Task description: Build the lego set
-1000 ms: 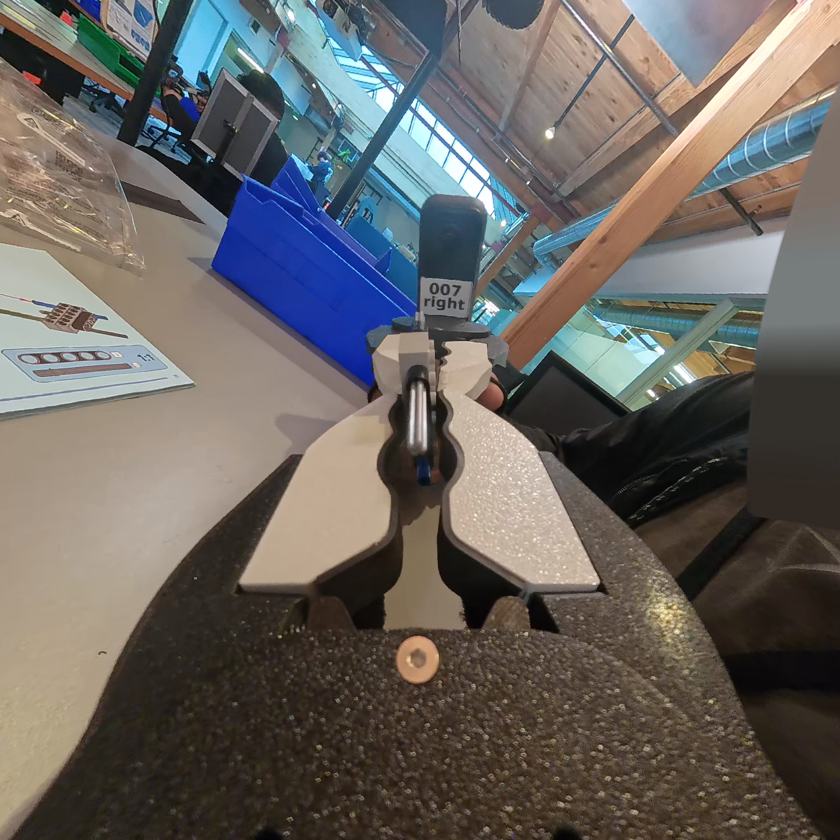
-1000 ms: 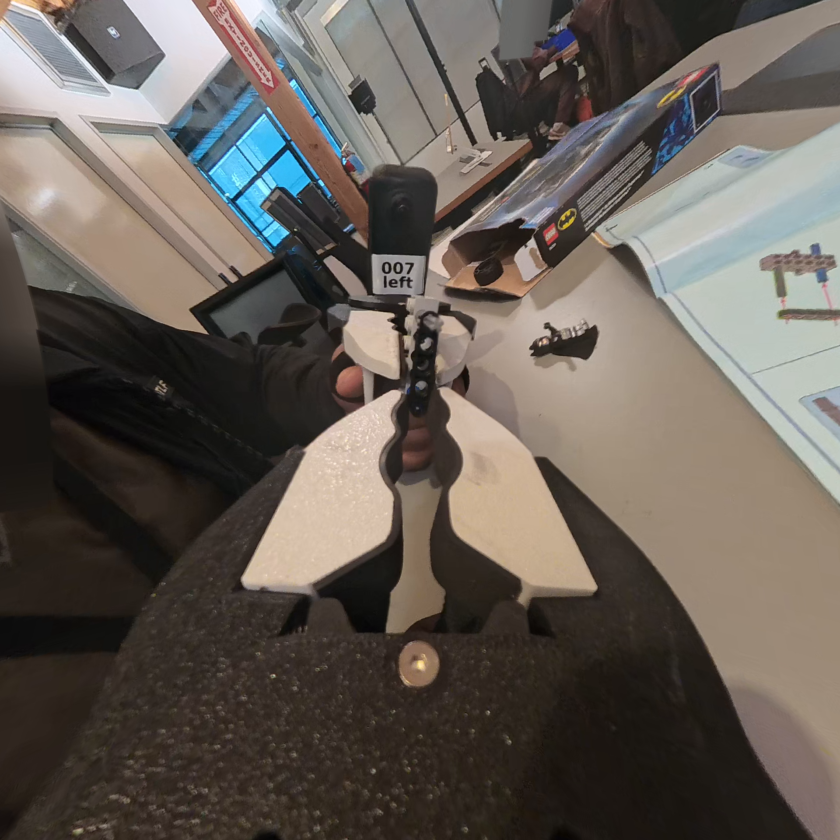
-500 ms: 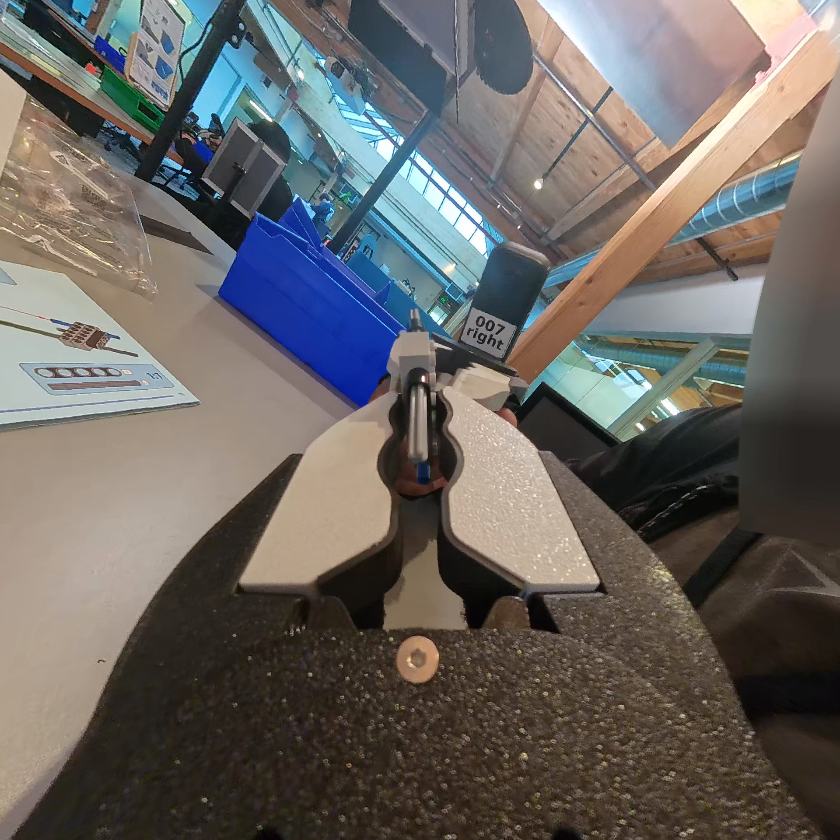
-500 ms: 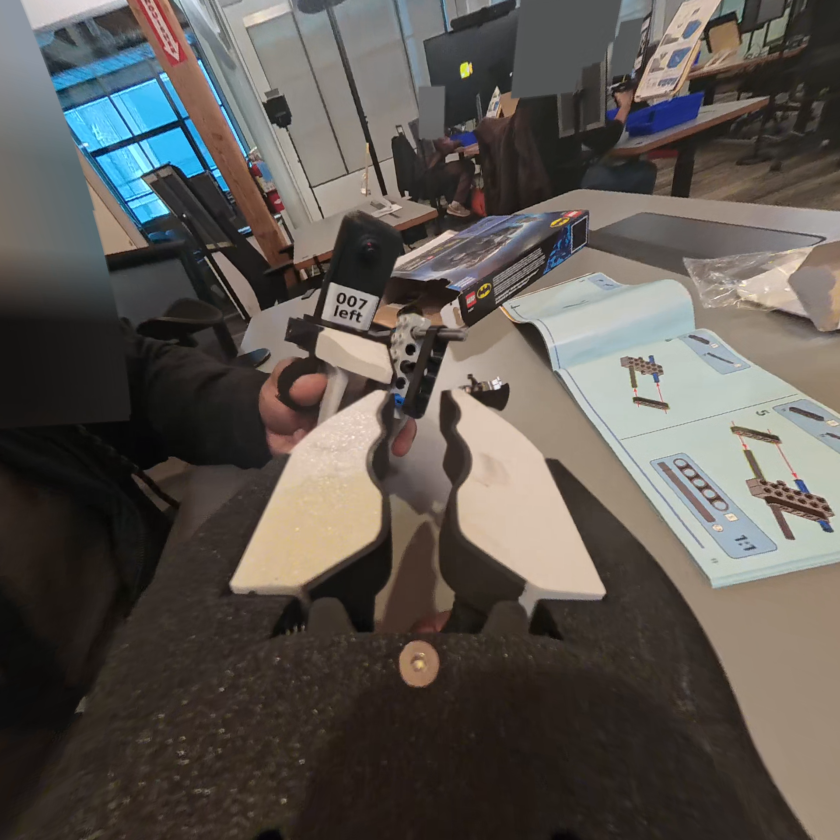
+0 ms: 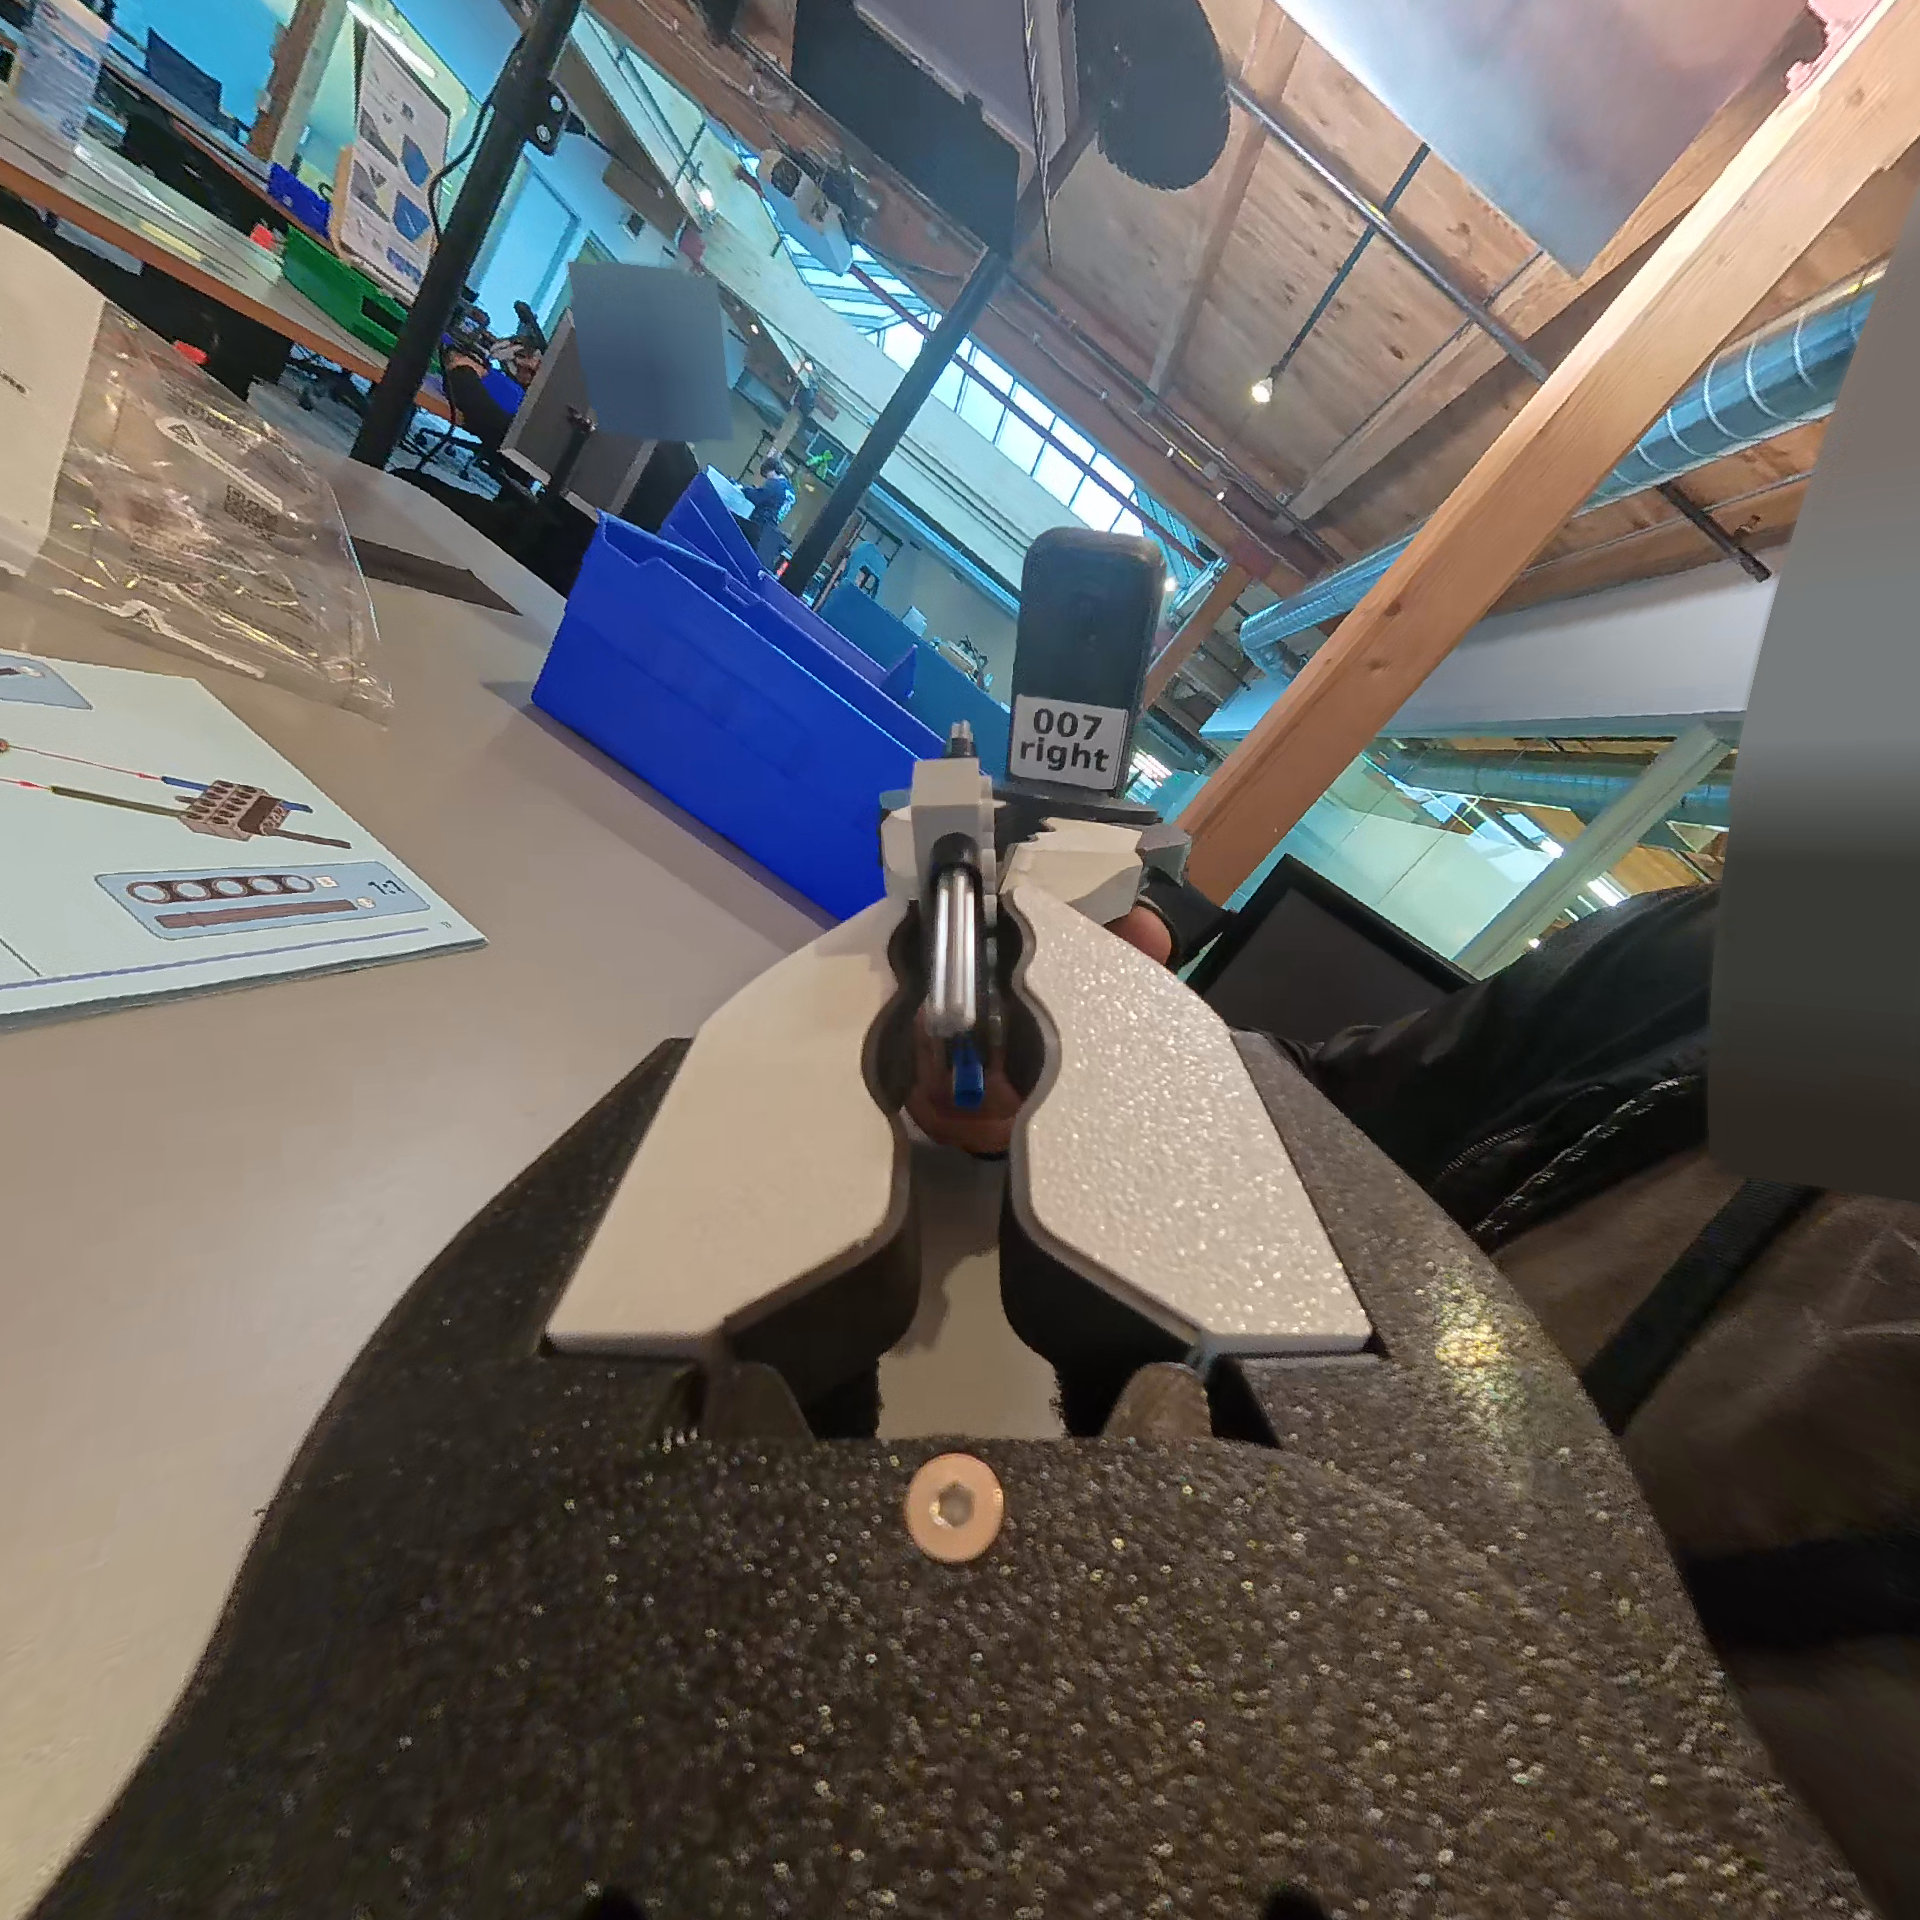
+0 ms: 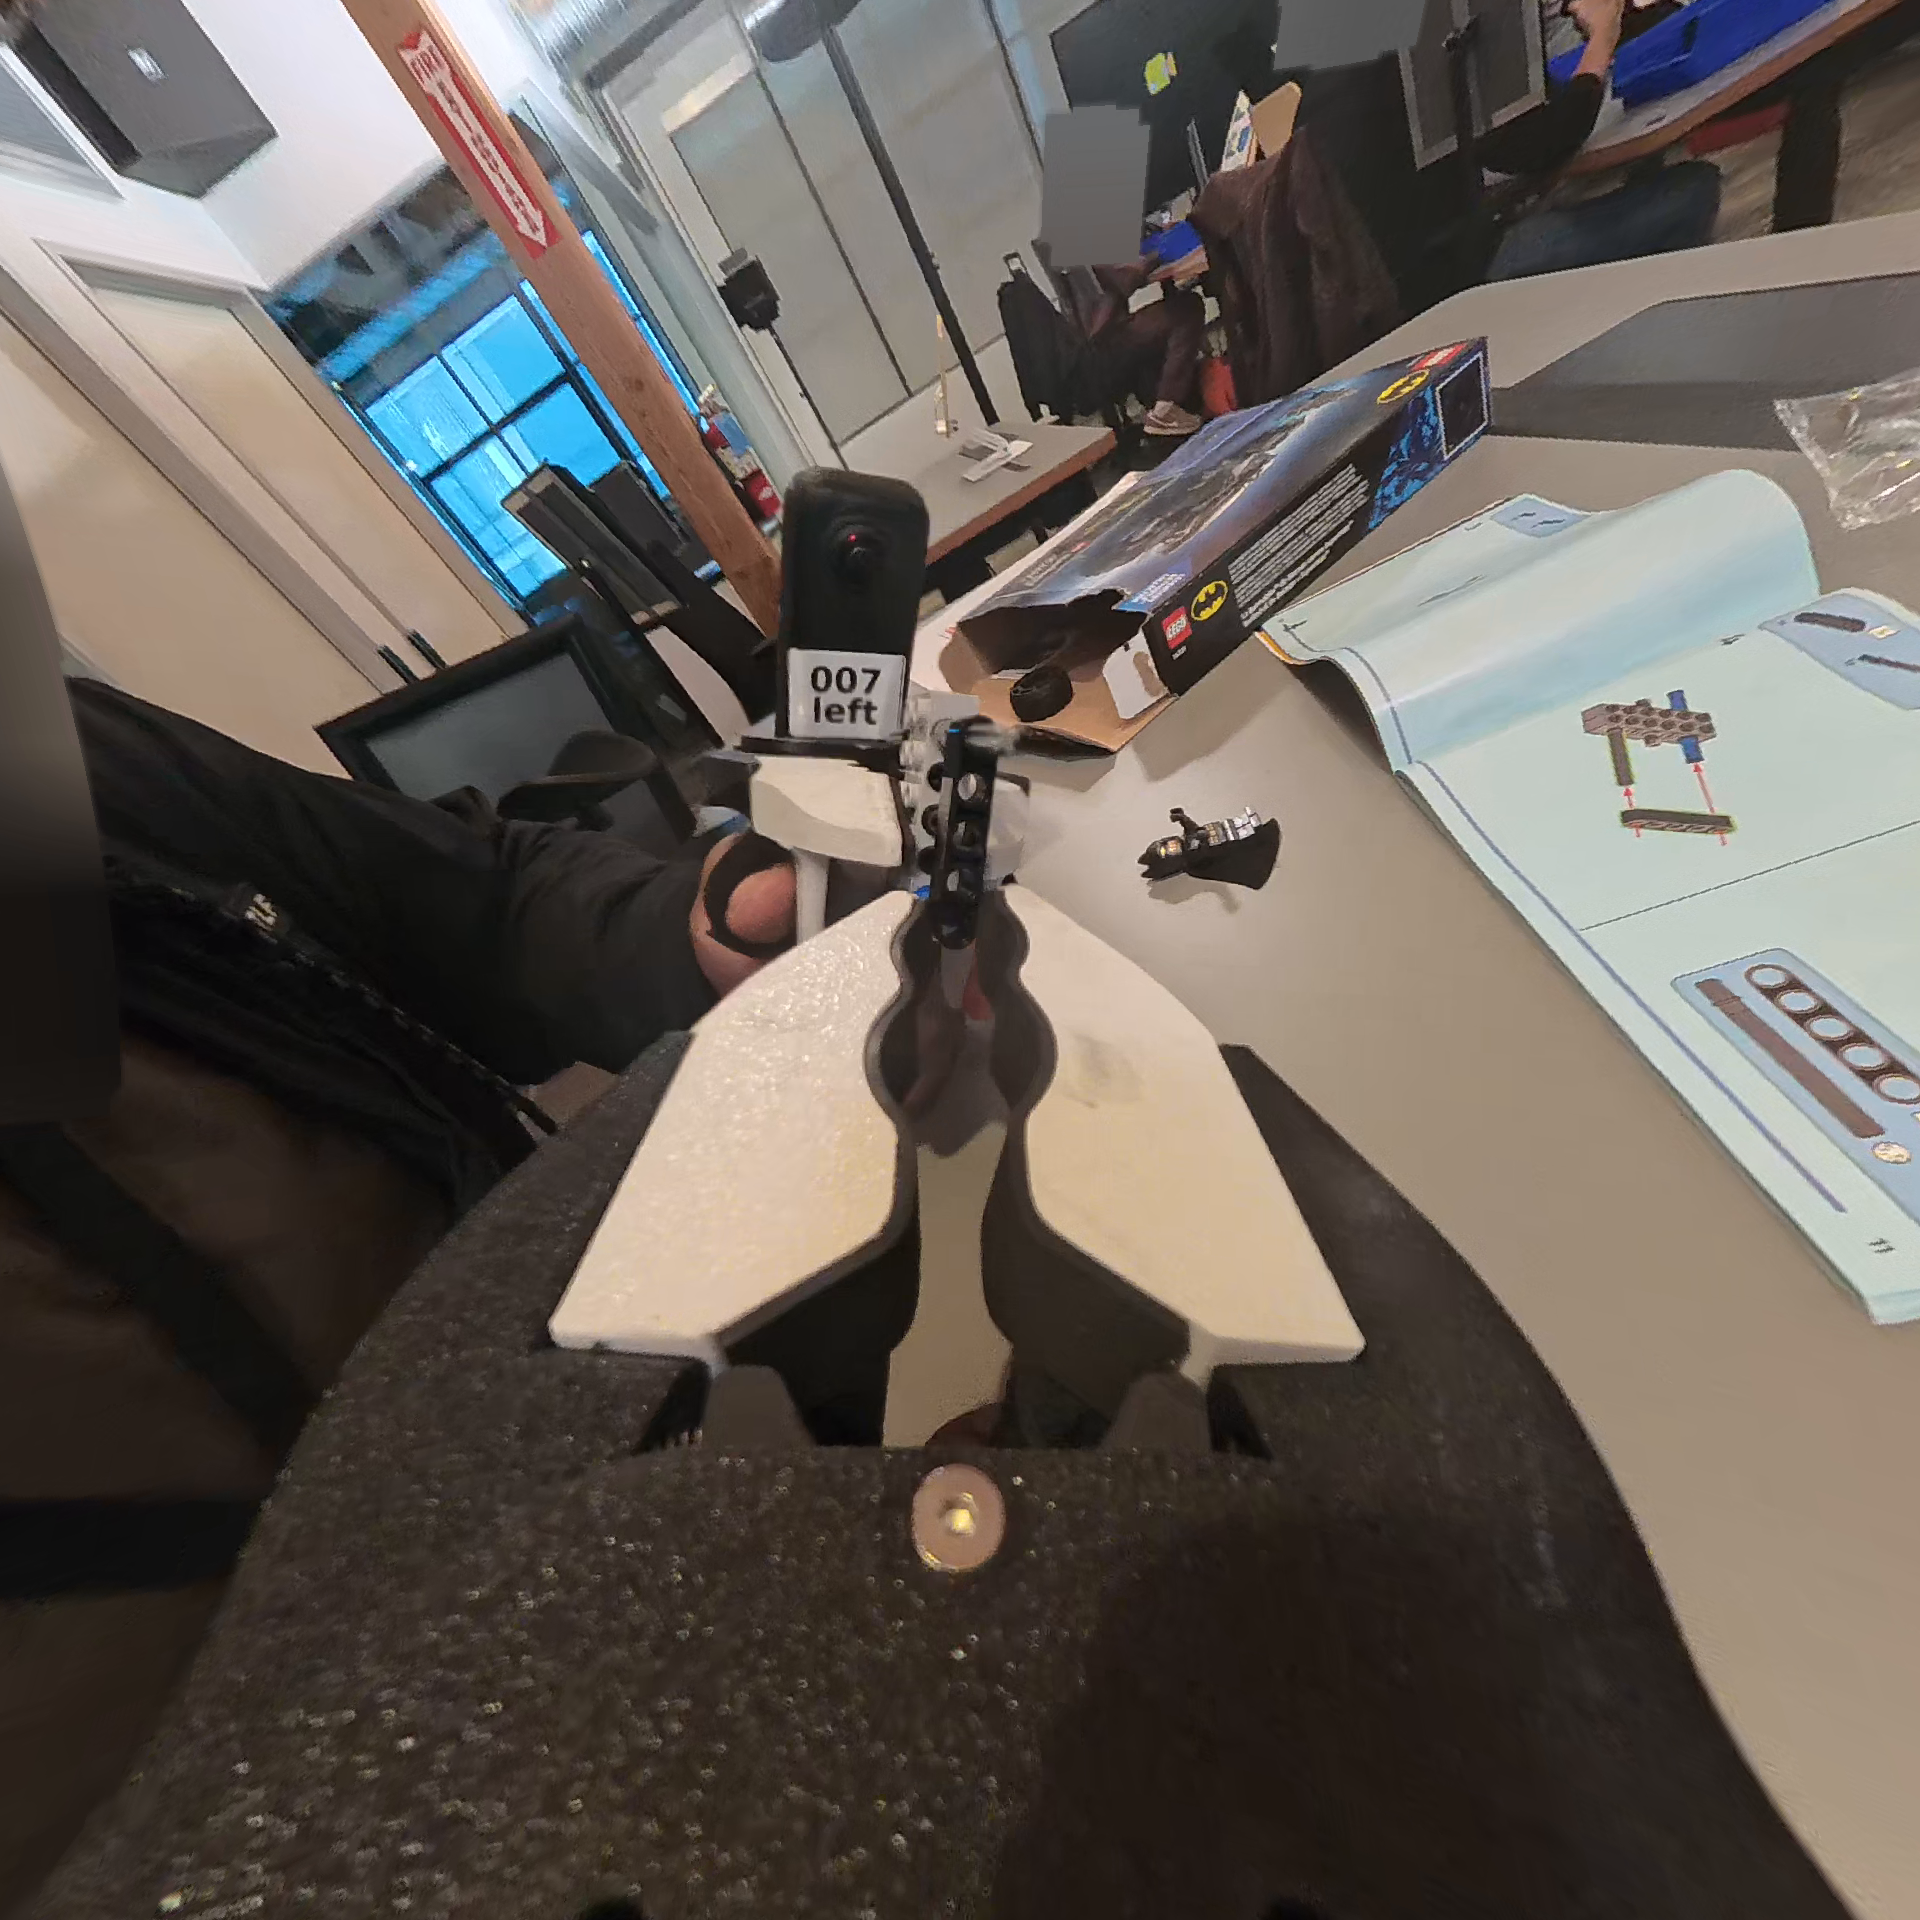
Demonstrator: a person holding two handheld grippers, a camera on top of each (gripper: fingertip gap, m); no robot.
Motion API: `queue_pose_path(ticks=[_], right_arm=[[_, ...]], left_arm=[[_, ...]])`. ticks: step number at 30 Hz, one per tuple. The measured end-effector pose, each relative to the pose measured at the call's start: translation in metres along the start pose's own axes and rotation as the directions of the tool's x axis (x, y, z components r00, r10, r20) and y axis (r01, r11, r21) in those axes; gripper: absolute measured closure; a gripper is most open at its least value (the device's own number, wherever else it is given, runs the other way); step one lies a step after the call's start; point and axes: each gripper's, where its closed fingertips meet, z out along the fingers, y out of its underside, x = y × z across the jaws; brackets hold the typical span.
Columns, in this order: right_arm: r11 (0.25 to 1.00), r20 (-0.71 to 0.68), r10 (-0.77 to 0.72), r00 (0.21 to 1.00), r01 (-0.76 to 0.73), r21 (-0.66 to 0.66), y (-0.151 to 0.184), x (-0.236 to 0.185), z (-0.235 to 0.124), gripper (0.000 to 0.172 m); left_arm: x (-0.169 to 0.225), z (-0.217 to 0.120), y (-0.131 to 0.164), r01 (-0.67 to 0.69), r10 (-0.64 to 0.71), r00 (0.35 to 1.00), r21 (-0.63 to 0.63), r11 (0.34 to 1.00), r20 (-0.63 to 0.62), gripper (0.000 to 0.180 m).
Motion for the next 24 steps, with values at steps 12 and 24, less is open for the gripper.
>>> queue_pose_path(ticks=[12,24], right_arm=[[0.999,0.008,0.029,1.0,-0.029,0.014,0.0018,-0.0013,0.0032,0.163],[0.999,-0.054,-0.049,0.997,0.048,-0.01,0.0012,-0.0017,0.0084,0.158]], left_arm=[[-0.0004,0.0003,0.001,-0.008,0.007,1.0,0.01,1.0,0.026,0.168],[0.0008,0.001,-0.0017,0.045,-0.045,0.999,0.032,0.998,-0.012,0.169]])
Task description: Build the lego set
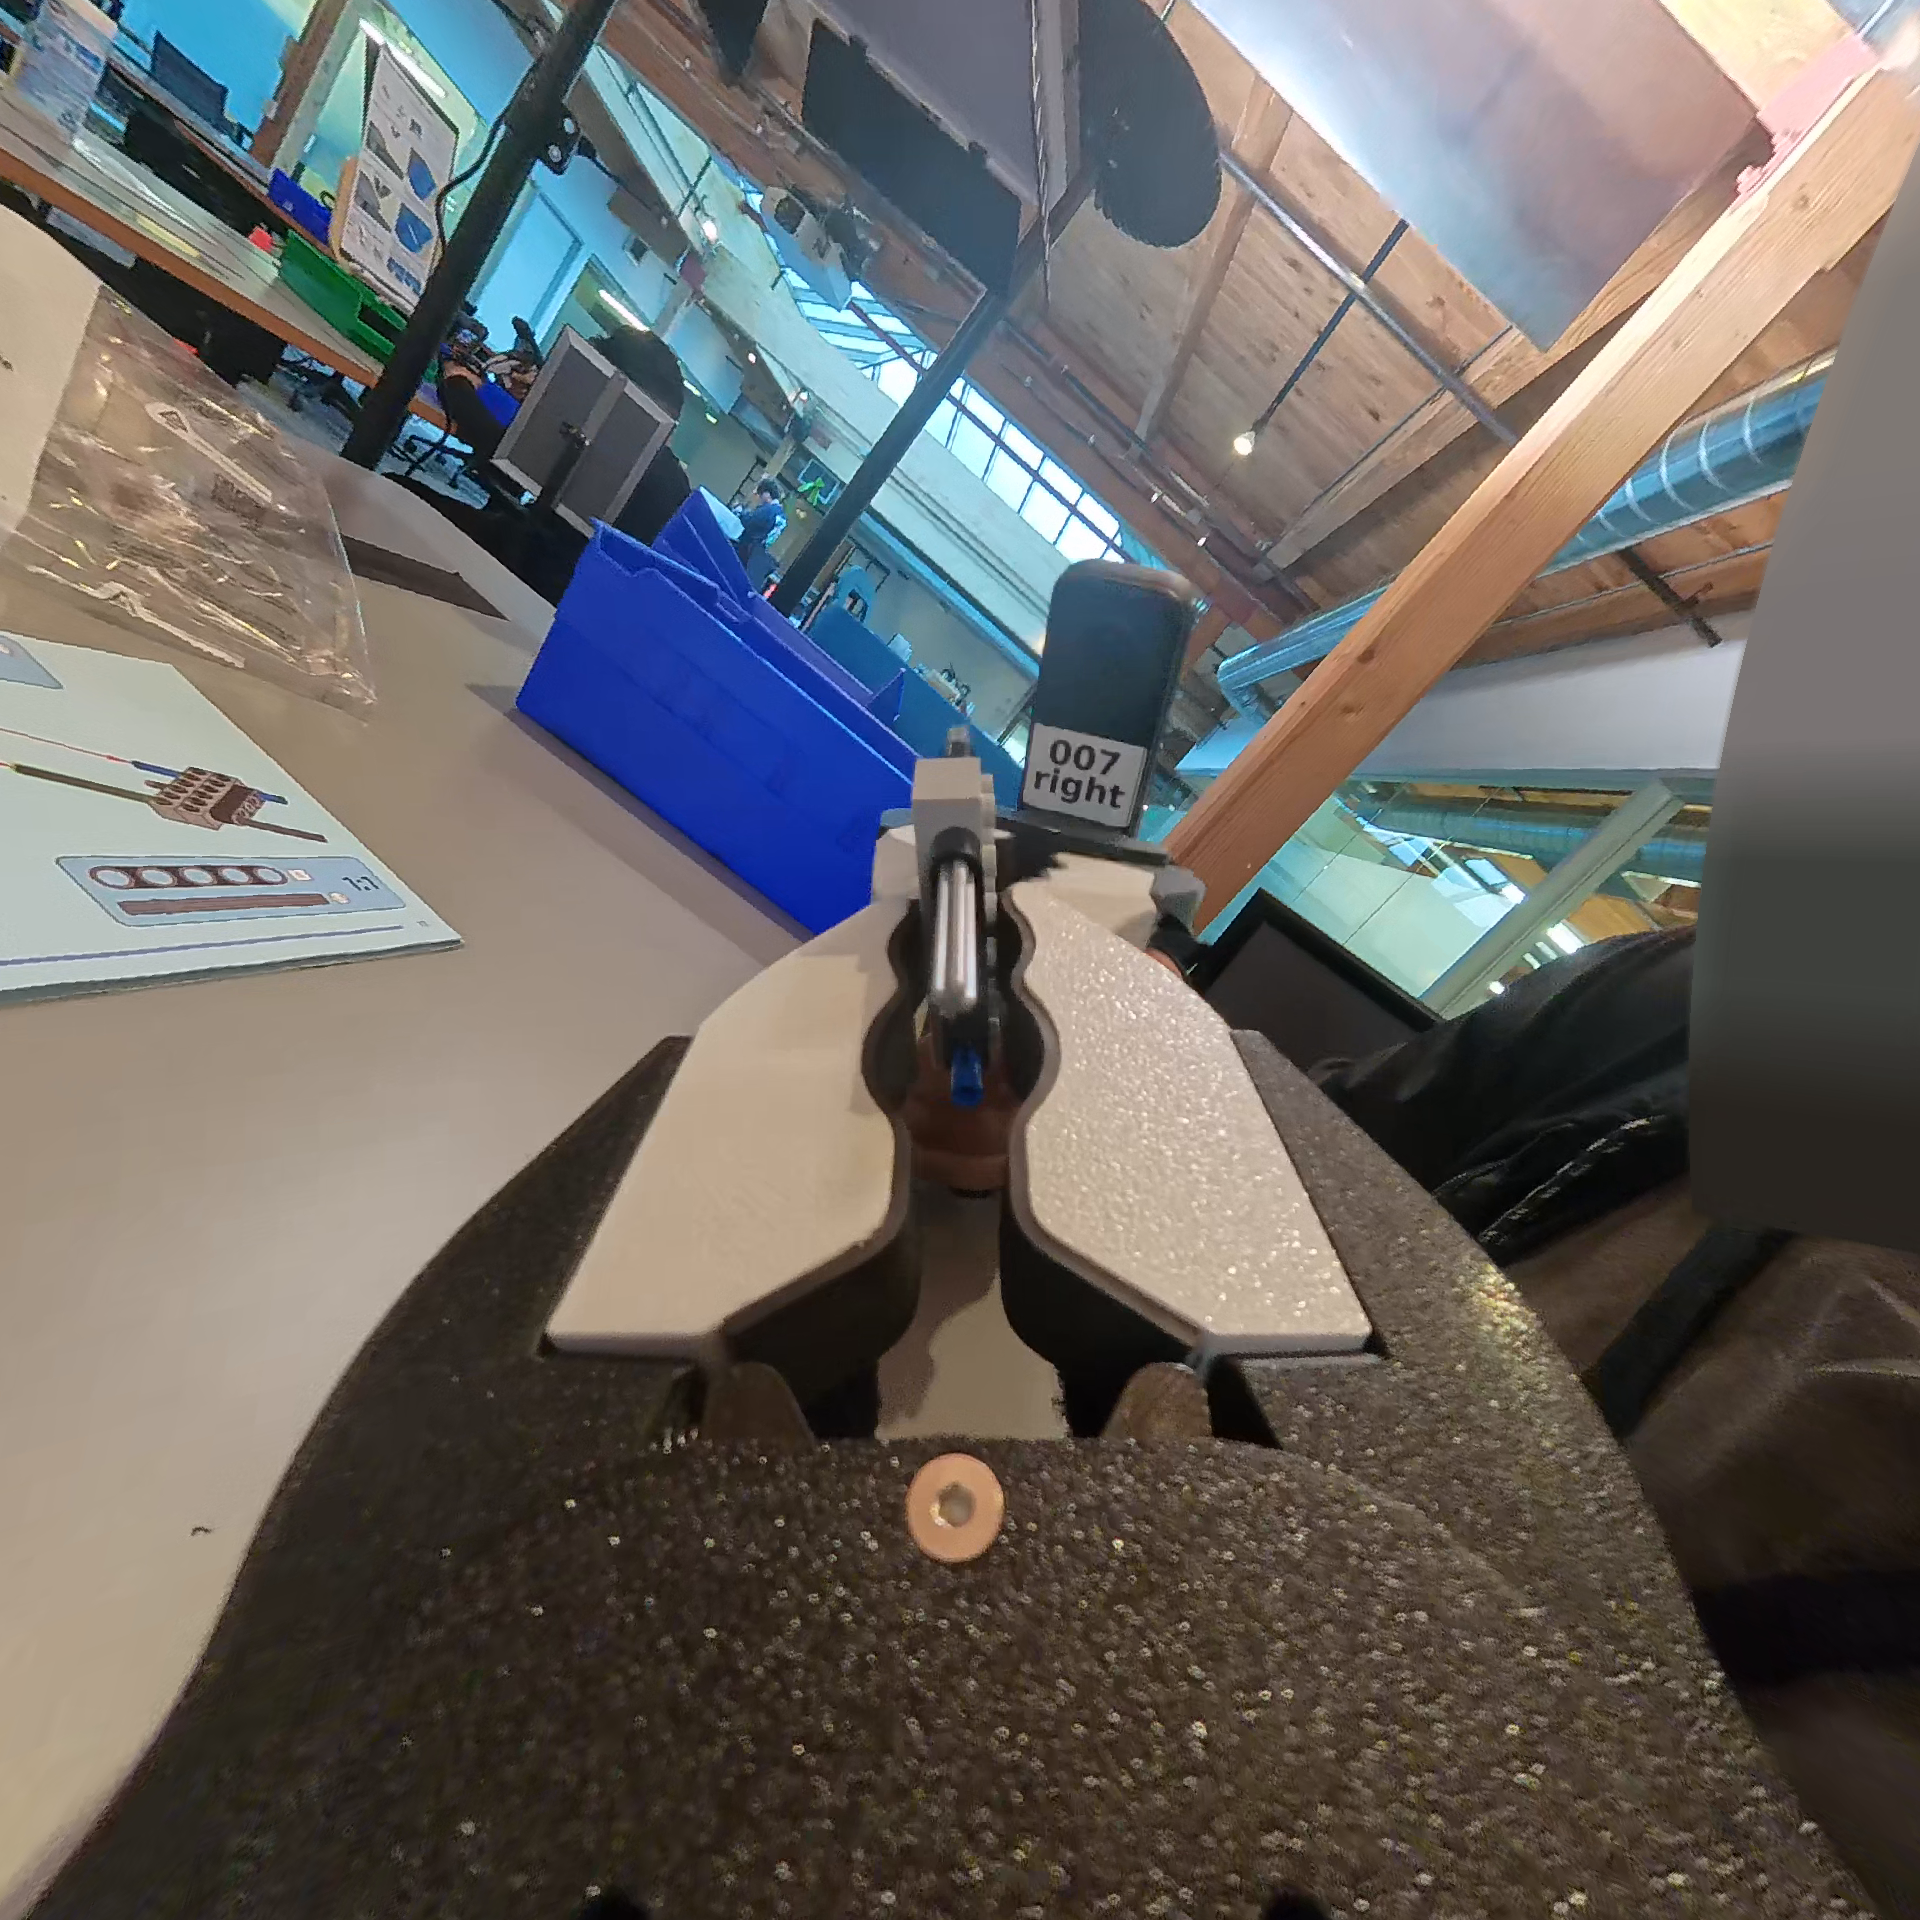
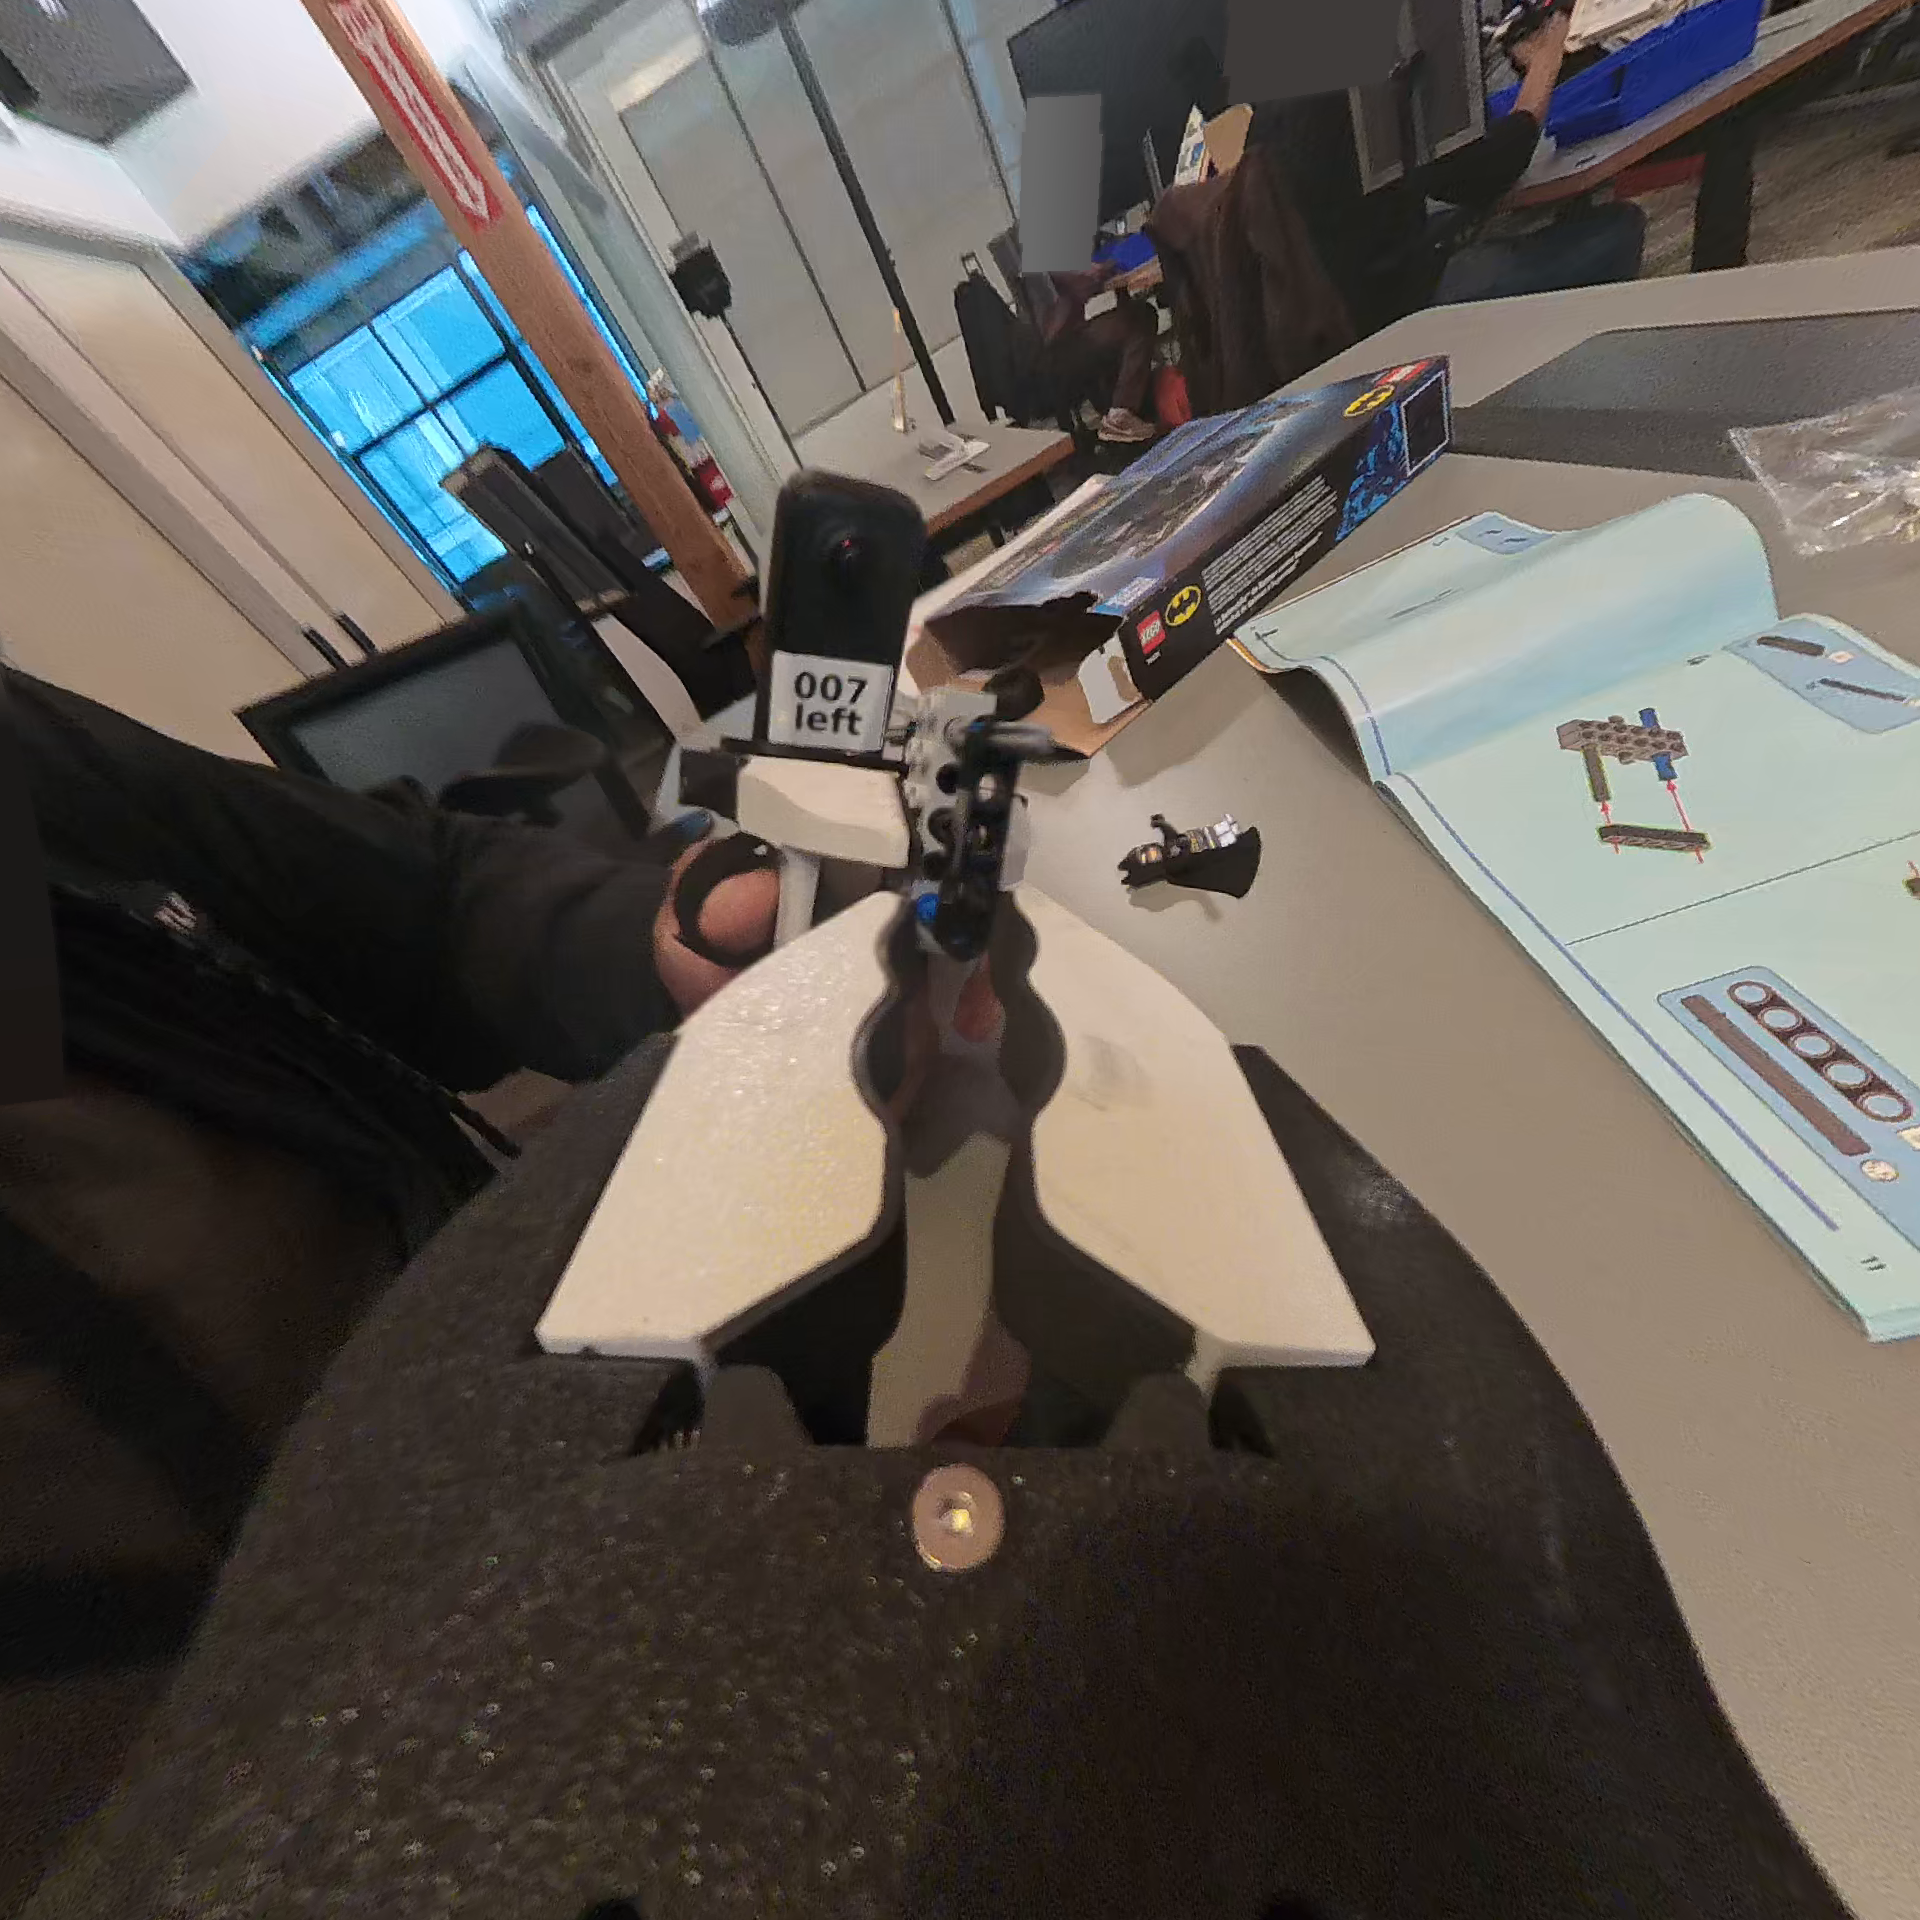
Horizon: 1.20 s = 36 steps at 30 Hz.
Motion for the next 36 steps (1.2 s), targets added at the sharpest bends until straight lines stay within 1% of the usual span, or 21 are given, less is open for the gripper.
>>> queue_pose_path(ticks=[1,2,5,7,10,15,17,19,21,24,27,28,34,36], right_arm=[[1.0,-0.013,-0.023,1.0,0.022,-0.014,0.002,-0.001,0.002,0.148],[0.999,-0.023,-0.038,0.999,0.038,-0.017,0.003,-0.001,0.002,0.142],[0.999,-0.013,-0.032,0.999,0.032,0.001,-0.002,-0.001,-0.001,0.137],[1.0,-0.01,-0.01,1.0,0.011,0.027,-0.008,0.001,-0.006,0.137],[0.998,-0.002,0.02,1.0,-0.02,0.052,-0.014,0.003,-0.009,0.144],[0.996,-0.03,0.013,0.999,-0.01,0.093,-0.023,0.007,-0.015,0.144],[0.99,-0.069,-0.019,0.997,0.028,0.138,-0.032,0.011,-0.021,0.144],[0.977,-0.114,-0.081,0.99,0.102,0.185,-0.04,0.011,-0.027,0.144],[0.963,-0.147,-0.15,0.978,0.179,0.203,-0.045,0.007,-0.029,0.144],[0.944,-0.165,-0.223,0.961,0.255,0.208,-0.047,-0.002,-0.028,0.144],[0.956,-0.146,-0.227,0.963,0.249,0.156,-0.037,-0.005,-0.019,0.145],[0.955,-0.15,-0.229,0.962,0.252,0.158,-0.036,-0.005,-0.018,0.143],[0.957,-0.134,-0.218,0.967,0.239,0.164,-0.037,-0.008,-0.019,0.146],[0.96,-0.135,-0.208,0.969,0.229,0.164,-0.036,-0.008,-0.018,0.144]], left_arm=[[0.0,0.0,-0.002,0.01,-0.01,1.0,0.015,1.0,-0.006,0.168],[0.0,-0.001,-0.004,0.021,-0.021,1.0,0.031,0.999,-0.012,0.169],[-0.002,-0.004,-0.008,0.047,-0.046,0.999,0.049,0.998,-0.017,0.169],[-0.002,-0.004,-0.007,0.039,-0.038,0.999,0.043,0.998,-0.019,0.169],[0.0,-0.003,-0.006,0.033,-0.032,0.999,0.033,0.999,-0.032,0.169],[0.004,-0.001,-0.003,0.03,-0.029,0.998,0.014,0.999,-0.055,0.168],[0.005,-0.001,-0.003,0.041,-0.039,0.997,0.019,0.999,-0.065,0.169],[0.005,-0.001,-0.003,0.052,-0.05,0.996,0.022,0.998,-0.07,0.169],[0.005,0.0,-0.002,0.053,-0.052,0.996,0.017,0.998,-0.071,0.169],[0.006,0.001,0.0,0.053,-0.052,0.996,0.006,0.999,-0.076,0.169],[0.008,0.003,0.003,0.044,-0.045,0.996,-0.017,0.999,-0.079,0.169],[0.007,0.003,0.003,0.043,-0.044,0.996,-0.017,0.999,-0.073,0.169],[0.009,0.005,0.007,0.027,-0.03,0.996,-0.036,0.999,-0.081,0.169],[0.009,0.004,0.006,0.033,-0.036,0.996,-0.036,0.999,-0.081,0.169]])
